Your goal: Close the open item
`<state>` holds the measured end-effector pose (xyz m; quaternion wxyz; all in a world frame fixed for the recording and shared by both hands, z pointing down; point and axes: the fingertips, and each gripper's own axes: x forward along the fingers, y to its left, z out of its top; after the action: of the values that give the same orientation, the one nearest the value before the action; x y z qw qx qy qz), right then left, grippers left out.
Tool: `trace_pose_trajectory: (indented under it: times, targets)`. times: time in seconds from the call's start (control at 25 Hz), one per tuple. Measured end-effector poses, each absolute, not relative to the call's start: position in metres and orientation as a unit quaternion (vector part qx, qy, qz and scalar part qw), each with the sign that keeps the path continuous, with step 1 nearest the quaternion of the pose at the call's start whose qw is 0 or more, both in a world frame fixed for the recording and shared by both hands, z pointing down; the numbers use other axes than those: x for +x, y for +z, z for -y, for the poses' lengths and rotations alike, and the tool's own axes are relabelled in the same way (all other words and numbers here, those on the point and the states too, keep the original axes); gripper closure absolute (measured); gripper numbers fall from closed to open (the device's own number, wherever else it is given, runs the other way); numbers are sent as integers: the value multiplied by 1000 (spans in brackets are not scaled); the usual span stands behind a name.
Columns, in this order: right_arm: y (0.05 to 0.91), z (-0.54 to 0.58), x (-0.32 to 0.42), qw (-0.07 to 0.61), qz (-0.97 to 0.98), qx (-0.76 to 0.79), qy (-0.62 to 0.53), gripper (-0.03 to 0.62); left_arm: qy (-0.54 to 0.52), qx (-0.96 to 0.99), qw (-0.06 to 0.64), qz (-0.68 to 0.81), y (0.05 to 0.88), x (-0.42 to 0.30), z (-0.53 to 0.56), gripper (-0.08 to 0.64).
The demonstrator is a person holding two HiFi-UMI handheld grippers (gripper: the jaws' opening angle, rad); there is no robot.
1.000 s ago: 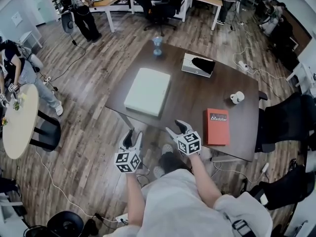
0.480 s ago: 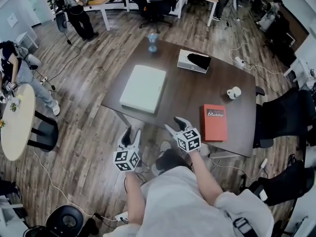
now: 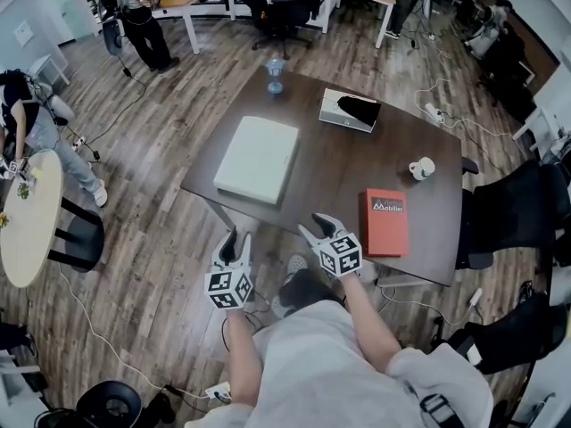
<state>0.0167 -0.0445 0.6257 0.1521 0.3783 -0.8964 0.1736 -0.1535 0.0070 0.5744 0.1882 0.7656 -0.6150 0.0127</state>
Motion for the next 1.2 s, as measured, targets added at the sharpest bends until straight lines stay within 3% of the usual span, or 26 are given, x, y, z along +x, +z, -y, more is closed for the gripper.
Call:
trace_pose_trajectory:
  times: [0.4,0.64,1.2]
  targets:
    - [630,47,36,145,883,405,186,485,21,759,195,622,579,-150,-3,543]
    - [632,51,41,137,876,420,194,592,14,758,203,620,576,-155,-5,555]
    - [637,53,46,144,868,430,203,595,58,754,213,619,596,-154,-7,554]
